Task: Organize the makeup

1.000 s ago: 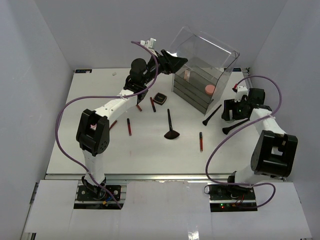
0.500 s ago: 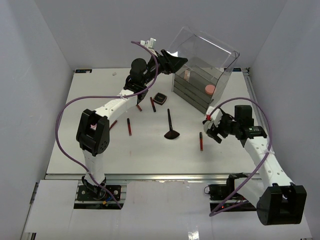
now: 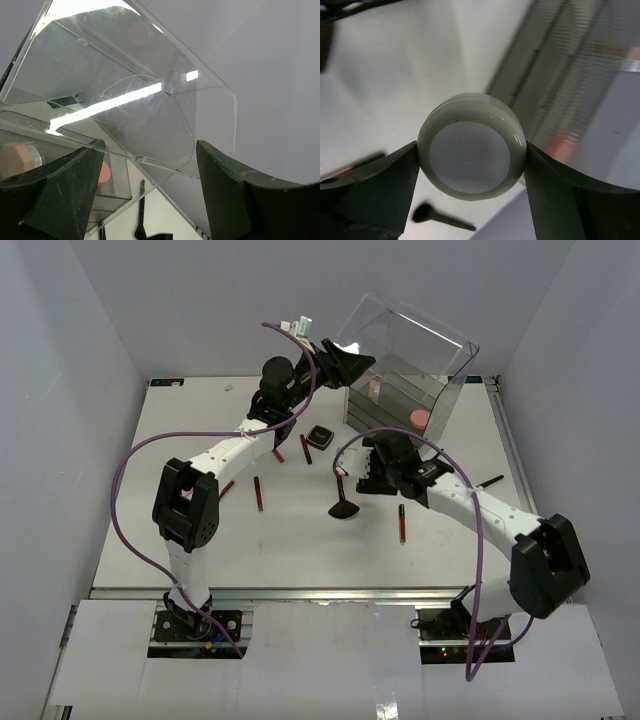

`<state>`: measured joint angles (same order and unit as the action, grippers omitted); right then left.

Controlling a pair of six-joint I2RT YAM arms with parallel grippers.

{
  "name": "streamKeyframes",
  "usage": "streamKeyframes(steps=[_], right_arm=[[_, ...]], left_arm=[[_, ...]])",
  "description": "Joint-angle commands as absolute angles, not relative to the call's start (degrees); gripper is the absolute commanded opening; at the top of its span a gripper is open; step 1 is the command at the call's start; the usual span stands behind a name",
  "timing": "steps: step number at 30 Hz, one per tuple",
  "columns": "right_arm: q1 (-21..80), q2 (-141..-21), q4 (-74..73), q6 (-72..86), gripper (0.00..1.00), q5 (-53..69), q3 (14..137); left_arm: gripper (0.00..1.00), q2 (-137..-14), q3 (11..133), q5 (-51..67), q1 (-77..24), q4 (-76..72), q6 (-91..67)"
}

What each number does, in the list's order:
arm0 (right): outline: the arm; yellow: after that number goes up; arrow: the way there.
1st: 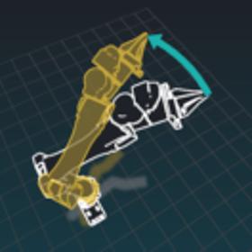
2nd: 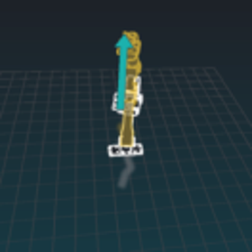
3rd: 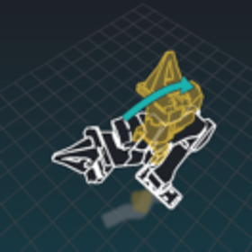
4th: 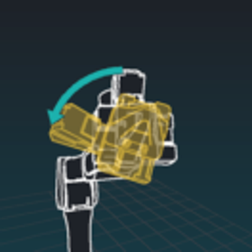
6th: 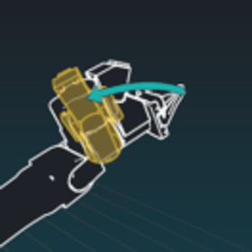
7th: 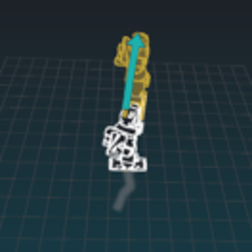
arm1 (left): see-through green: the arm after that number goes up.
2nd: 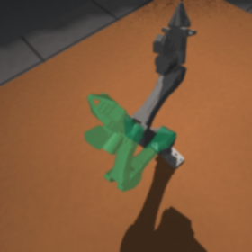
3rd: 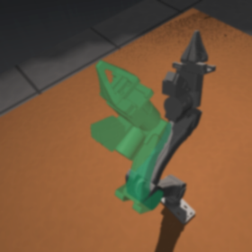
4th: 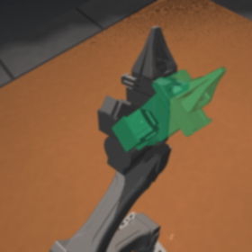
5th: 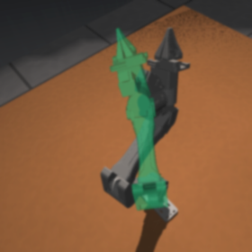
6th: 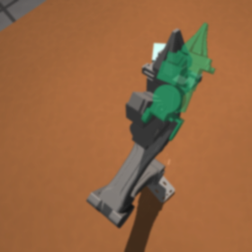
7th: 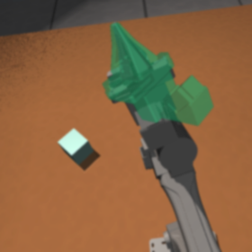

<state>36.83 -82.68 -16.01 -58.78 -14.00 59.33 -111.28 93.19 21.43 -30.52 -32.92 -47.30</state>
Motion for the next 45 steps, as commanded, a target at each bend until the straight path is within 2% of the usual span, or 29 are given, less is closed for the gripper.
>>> streamKeyframes(steps=[1,10,16,26,28,31,33,35,36,37,38,41,42,45], right_arm=[[37.79,-86.51,-0.47,-65.27,0.08,-33.62,65.63],[37.87,-89.56,17.79,-77.38,0.08,-42.93,63.59],[36.86,-92.93,24.18,-83.86,0.08,-46.23,63.35],[33.52,-97.19,23.49,-87.18,0.08,-48.51,65.19],[32.85,-97.53,22.03,-86.47,0.11,-48.36,66.18],[32.26,-98.32,18.95,-85.90,0.18,-48.40,66.88],[32.01,-98.76,18.14,-85.87,0.27,-48.42,66.97],[31.80,-99.25,17.57,-85.92,0.57,-48.35,66.97],[31.69,-99.52,17.49,-85.96,0.66,-48.43,67.05],[31.64,-99.76,17.47,-85.93,0.71,-48.43,67.26],[31.64,-99.96,17.42,-85.88,0.81,-48.43,67.52],[31.64,-99.93,16.61,-85.78,0.97,-48.25,67.86],[31.64,-99.82,16.56,-85.76,0.99,-48.14,67.94],[31.72,-98.59,14.36,-84.49,0.91,-46.76,68.50]], left_arm=[[0.84,-107.43,95.85,21.71,-30.50,-34.04,-47.40],[0.84,-108.76,97.00,22.32,-30.50,-34.80,-48.55],[0.84,-109.25,98.45,22.32,-30.50,-34.62,-49.13],[0.84,-108.89,98.44,22.50,-30.50,-34.27,-48.77],[0.84,-108.90,98.44,22.50,-30.50,-34.28,-48.78],[0.84,-108.90,98.44,22.62,-30.50,-34.22,-48.78],[0.84,-108.98,98.44,22.68,-30.50,-34.19,-48.78],[0.84,-108.98,98.44,22.68,-30.50,-34.19,-48.78],[0.84,-108.98,98.48,22.68,-30.50,-34.19,-48.82],[0.84,-108.98,98.52,22.68,-30.50,-34.17,-48.87],[0.84,-108.98,98.53,22.68,-30.50,-34.12,-48.87],[0.84,-108.90,98.53,22.76,-30.50,-33.93,-48.69],[0.84,-108.89,98.53,22.68,-30.50,-33.93,-48.60],[0.84,-108.73,98.45,22.68,-30.50,-33.93,-48.52]])
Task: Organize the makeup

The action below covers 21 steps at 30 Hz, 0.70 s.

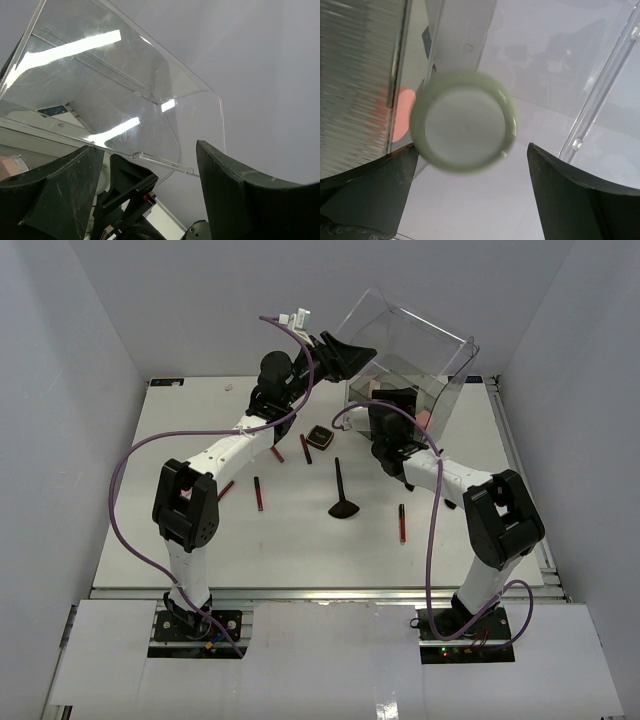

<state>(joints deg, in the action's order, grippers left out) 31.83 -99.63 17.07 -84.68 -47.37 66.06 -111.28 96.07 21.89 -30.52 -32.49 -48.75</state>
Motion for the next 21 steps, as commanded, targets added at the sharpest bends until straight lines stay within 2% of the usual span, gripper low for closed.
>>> streamKeyframes(steps=[1,10,13,15,21], right_arm=[[31.80,-98.39,12.39,-83.83,0.90,-46.47,68.90],[33.40,-93.19,7.11,-81.13,0.90,-42.17,65.99],[35.92,-88.92,-4.27,-75.75,0.92,-34.22,65.40],[38.31,-85.71,-6.31,-73.41,0.94,-30.44,62.93],[40.96,-78.61,-4.63,-68.77,0.99,-27.58,55.30]], left_arm=[[0.84,-108.72,98.51,22.68,-30.50,-33.93,-48.65],[0.84,-108.99,98.97,22.58,-30.50,-33.75,-48.87],[0.84,-109.33,99.65,22.68,-30.50,-33.07,-48.61],[0.84,-109.42,100.02,22.76,-30.50,-32.79,-48.43],[0.84,-109.18,99.28,22.63,-30.50,-32.70,-48.33]])
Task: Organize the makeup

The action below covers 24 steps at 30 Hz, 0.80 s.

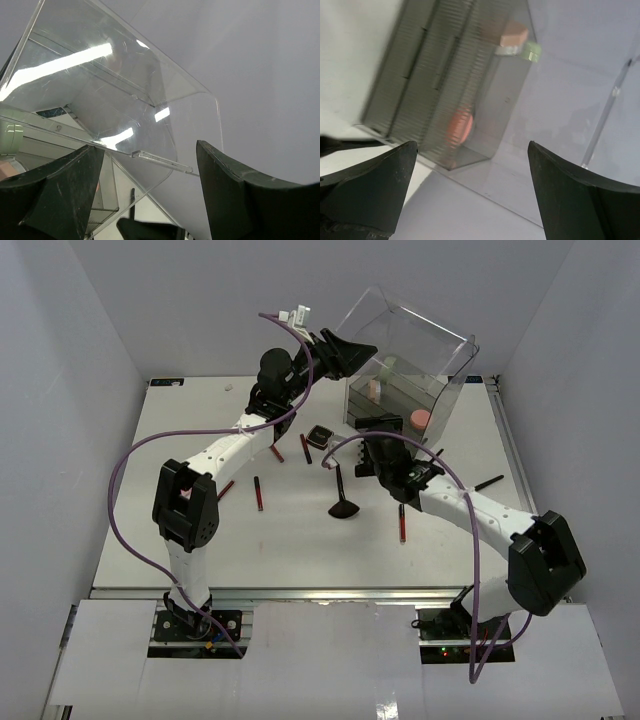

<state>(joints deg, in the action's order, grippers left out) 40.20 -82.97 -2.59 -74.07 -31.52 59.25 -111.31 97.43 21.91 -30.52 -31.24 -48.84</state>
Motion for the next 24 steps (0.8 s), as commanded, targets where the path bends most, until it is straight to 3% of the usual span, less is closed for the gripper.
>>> streamKeyframes(steps=[1,9,24], right_arm=[[41.04,-77.50,-4.04,-67.35,1.00,-27.75,54.67],[41.25,-69.25,12.16,-69.63,0.99,-36.22,49.30],[41.57,-71.20,28.68,-79.71,0.96,-43.36,53.64]], left_arm=[[0.84,-109.01,99.00,22.59,-30.50,-32.77,-48.26],[0.84,-108.78,97.75,22.44,-30.50,-33.40,-48.56],[0.88,-106.11,91.66,22.94,-30.50,-34.67,-48.33]])
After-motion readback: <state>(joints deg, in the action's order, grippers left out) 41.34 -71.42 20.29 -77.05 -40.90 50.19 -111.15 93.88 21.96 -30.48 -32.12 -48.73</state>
